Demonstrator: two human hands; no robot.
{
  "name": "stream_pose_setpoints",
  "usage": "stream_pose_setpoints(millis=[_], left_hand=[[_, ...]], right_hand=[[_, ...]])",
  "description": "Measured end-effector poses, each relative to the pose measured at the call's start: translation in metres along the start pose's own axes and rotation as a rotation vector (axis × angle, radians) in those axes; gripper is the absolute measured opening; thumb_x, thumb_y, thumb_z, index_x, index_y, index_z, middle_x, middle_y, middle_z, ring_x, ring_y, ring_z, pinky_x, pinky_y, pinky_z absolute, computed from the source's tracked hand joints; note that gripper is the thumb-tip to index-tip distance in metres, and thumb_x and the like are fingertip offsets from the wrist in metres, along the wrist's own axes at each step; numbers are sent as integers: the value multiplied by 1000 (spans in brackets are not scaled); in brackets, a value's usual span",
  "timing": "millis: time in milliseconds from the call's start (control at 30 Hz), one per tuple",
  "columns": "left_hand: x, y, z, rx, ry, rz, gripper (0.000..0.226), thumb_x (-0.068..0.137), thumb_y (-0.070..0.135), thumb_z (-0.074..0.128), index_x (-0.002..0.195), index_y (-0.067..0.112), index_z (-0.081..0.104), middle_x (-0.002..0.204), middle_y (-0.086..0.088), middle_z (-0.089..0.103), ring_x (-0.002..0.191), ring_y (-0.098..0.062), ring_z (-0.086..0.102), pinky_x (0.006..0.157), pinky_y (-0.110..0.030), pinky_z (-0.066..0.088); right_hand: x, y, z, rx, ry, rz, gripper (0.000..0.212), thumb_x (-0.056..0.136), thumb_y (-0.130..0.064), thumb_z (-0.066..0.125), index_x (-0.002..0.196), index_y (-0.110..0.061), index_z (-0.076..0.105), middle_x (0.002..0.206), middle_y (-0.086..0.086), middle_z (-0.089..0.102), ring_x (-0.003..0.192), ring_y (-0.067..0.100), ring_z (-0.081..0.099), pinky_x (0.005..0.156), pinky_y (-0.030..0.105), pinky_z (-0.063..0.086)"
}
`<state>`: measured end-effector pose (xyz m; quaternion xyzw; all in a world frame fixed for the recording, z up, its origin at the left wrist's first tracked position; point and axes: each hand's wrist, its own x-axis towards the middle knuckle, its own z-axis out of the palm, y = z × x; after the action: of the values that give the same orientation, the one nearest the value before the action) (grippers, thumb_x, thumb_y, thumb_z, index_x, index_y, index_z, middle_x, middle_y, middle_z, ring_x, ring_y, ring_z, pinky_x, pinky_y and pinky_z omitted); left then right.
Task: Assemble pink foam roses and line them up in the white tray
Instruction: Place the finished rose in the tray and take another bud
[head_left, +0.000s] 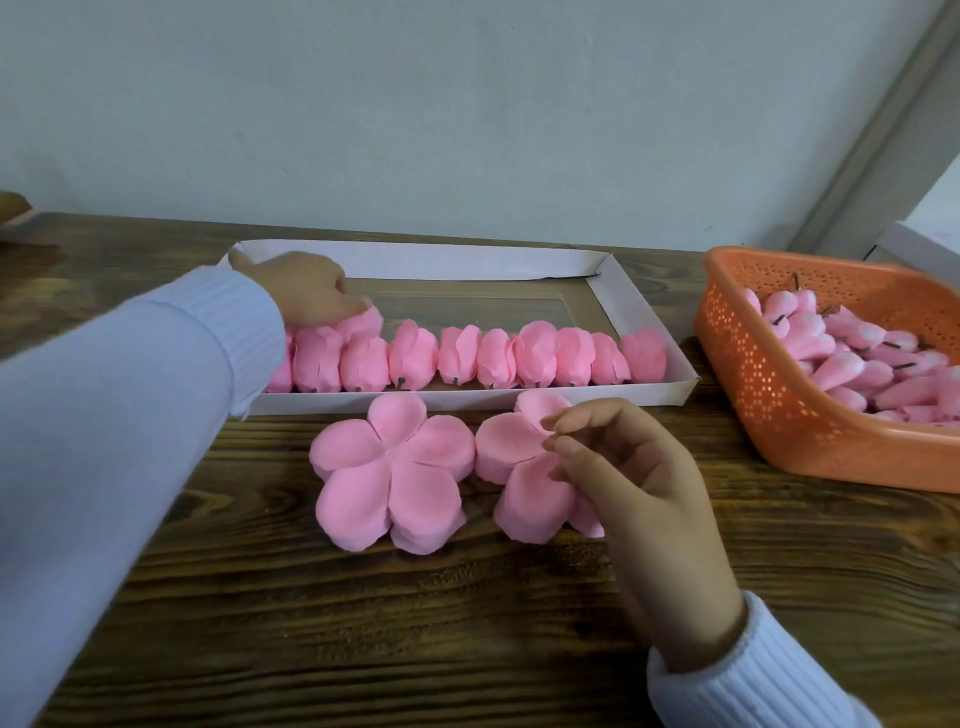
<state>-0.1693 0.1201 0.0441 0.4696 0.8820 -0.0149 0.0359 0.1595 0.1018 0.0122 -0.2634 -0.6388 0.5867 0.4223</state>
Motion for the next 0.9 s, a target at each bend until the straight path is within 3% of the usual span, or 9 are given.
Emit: stream_pose_setpoints(millis=[133,233,300,367,467,567,633,767,900], left_hand=[[-8,3,-33,-125,194,-127,40,95,56,39,109,25,62,123,-2,58,126,-31,44,109,-64,8],[-25,17,-58,-337,434,-125,26,93,45,46,98,26,63,109,2,62,118,-29,50,112,-62,11],[-42,34,-71,-541,544,-61,19,89,38,50,93,25,65,98,6,62,109,-25,56,109,-52,28],[-66,55,-78,-804,583,57,13,86,28,55,86,23,66,90,4,66,91,-17,61,91,-30,46],[-115,88,-69,-1179,581,217,18,86,14,59,71,23,64,74,5,67,66,-5,57,55,-11,40],[-158,113,-24,-1403,522,242,22,87,9,59,73,25,63,62,13,63,56,1,52,53,-8,39],[-175,123,12,-1358,492,219,21,87,8,60,79,27,63,66,12,63,60,2,54,58,-7,40],[-175,120,52,-1043,496,184,23,86,7,64,84,30,59,69,14,59,70,-1,55,60,-6,39],[-166,115,58,-959,462,143,23,86,11,64,86,34,60,71,15,59,72,-2,55,57,-8,40]], right_hand=[[0,2,-1,-8,44,-17,13,75,-15,63,80,-25,70,83,-1,69,73,9,62,60,14,45],[0,2,-1,21,77,-31,12,74,-14,63,79,-23,69,81,-1,68,69,11,61,60,15,46],[0,2,-2,43,103,-46,14,74,-12,63,77,-24,69,81,-1,69,68,12,61,61,17,47],[0,1,-2,61,133,-56,16,74,-11,62,77,-26,69,81,0,70,71,12,62,62,18,49],[1,2,-5,75,172,-81,17,74,-10,60,76,-25,69,81,0,69,73,11,63,65,20,51],[1,3,-7,79,201,-128,22,75,-6,58,75,-26,68,80,-3,68,73,9,62,65,19,50],[1,4,-7,96,216,-148,26,75,-4,57,73,-28,67,78,-6,67,73,7,62,64,18,50],[0,3,-5,60,255,-190,27,76,-4,58,73,-30,65,77,-8,66,74,7,62,65,18,50],[-1,-6,-8,-35,293,-212,30,84,12,58,85,-18,62,82,-7,66,78,9,62,71,23,51]])
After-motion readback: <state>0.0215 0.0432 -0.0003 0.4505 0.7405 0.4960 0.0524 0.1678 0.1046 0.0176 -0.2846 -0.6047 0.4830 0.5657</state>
